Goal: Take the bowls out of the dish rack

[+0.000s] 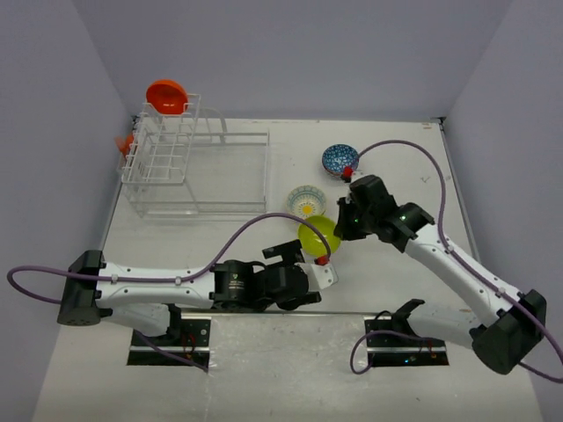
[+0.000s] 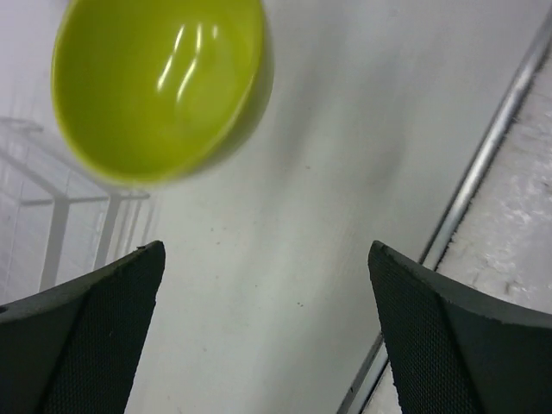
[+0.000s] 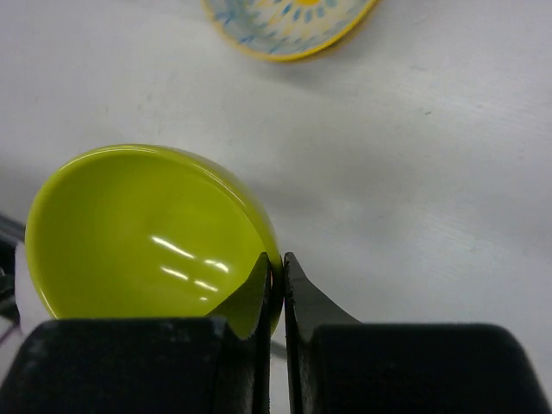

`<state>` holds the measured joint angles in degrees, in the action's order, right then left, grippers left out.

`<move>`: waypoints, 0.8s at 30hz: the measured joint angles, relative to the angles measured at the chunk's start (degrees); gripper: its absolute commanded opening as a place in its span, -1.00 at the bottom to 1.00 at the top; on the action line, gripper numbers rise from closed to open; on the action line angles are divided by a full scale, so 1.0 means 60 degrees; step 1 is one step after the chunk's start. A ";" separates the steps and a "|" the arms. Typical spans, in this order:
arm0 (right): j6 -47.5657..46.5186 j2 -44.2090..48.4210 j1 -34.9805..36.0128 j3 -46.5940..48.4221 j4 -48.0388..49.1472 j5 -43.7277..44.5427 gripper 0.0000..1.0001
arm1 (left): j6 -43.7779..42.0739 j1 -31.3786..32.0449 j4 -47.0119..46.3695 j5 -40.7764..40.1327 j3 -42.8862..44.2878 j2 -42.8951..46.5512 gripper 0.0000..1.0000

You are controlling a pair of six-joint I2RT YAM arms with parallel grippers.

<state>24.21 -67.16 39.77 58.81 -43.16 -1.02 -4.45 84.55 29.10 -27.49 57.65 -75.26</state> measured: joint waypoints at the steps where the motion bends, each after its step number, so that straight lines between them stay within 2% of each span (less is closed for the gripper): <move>1: 0.0084 0.0262 -0.0499 -0.0168 0.0091 0.0131 -1.00 | 0.0226 -0.0029 0.0015 -0.0525 0.0000 0.0058 1.00; 4: 0.0353 0.1049 -0.2328 -0.0710 0.0601 0.0630 -1.00 | 0.1242 -0.0576 0.0131 -0.1876 0.0015 0.0437 1.00; 8: 0.0885 0.1231 -0.4506 -0.1541 0.1716 0.1362 -1.00 | 0.2943 -0.3300 0.0164 -0.2612 0.0040 0.1978 1.00; 10: 0.1093 0.0838 -0.5027 -0.1851 0.2233 0.1435 -1.00 | 0.3672 -0.4047 0.0222 -0.3064 0.0124 0.3053 1.00; 13: 0.1279 -0.0255 -0.5453 -0.1931 0.2801 0.1515 -1.00 | 0.4575 -0.4087 0.0313 -0.3534 0.0710 0.4612 1.00; 18: 0.1446 -0.2047 -0.5668 -0.1865 0.3636 0.1468 -1.00 | 0.5308 -0.4073 0.0331 -0.4211 0.1406 0.6156 1.00; 23: 0.1665 -0.2878 -0.5719 -0.1865 0.4211 0.1202 -1.00 | 0.5304 -0.4069 0.0940 -0.4779 0.2393 0.5614 1.00; 24: 0.1701 -0.2889 -0.5719 -0.1869 0.4335 0.1180 -0.74 | 0.5191 -0.4069 0.0943 -0.4925 0.2543 0.5337 1.00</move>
<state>34.41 -84.49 5.45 47.59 -17.15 6.07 26.70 60.14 34.76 -57.04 72.90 -43.24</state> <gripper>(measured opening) 0.027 0.997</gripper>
